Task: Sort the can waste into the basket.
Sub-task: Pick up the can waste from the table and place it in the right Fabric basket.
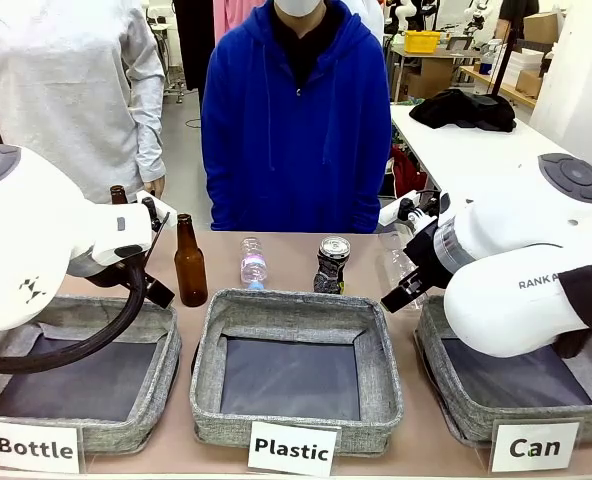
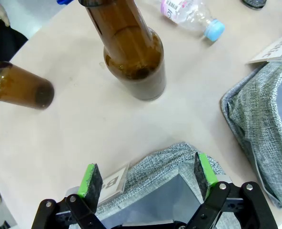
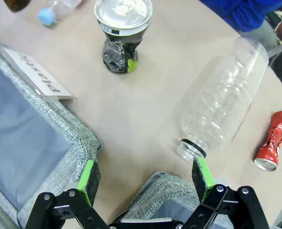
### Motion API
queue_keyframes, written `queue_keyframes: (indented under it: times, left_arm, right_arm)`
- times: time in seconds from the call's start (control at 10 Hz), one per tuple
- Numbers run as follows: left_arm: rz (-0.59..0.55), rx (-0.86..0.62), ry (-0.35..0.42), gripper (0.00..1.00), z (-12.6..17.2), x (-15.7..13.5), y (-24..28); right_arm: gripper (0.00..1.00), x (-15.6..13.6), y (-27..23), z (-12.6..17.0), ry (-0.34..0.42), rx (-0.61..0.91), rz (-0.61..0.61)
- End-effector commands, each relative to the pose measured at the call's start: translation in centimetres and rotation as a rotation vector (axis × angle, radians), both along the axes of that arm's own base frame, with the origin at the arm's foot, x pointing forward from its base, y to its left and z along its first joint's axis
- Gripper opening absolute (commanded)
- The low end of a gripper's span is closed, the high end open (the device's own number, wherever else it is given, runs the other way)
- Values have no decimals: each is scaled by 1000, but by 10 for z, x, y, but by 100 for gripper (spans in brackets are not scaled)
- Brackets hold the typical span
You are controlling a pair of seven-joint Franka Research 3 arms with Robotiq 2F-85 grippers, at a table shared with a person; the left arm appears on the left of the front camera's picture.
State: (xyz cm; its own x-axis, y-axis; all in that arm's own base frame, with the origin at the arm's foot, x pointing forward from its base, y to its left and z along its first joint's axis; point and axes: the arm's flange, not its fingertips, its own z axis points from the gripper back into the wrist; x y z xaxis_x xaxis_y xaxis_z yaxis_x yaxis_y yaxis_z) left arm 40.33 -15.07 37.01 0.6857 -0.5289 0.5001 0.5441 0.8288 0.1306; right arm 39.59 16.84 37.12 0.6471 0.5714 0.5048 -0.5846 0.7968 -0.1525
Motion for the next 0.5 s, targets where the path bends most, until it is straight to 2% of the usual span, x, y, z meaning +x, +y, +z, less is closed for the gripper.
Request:
queue_keyframes:
  times: [0.0, 0.1, 0.2, 0.3, 0.4]
  left_arm:
    - [0, 0, 0, 100, 0, 0, 0]
    - [-124, -99, 5, 100, 27, -14, 4]
    - [-131, -182, 46, 100, 54, -27, 14]
    - [-72, -303, 177, 100, 85, -42, 24]
    - [-155, -420, 210, 100, 102, -55, 43]
  right_arm:
    - [100, -2, -3, 18, -19, 50, -6]
    - [100, -6, -11, 36, -23, 122, -25]
    - [100, -12, -21, 56, 34, 203, -75]
    - [100, -22, -31, 82, 136, 325, -225]
    - [100, -39, -47, 102, 238, 437, -195]
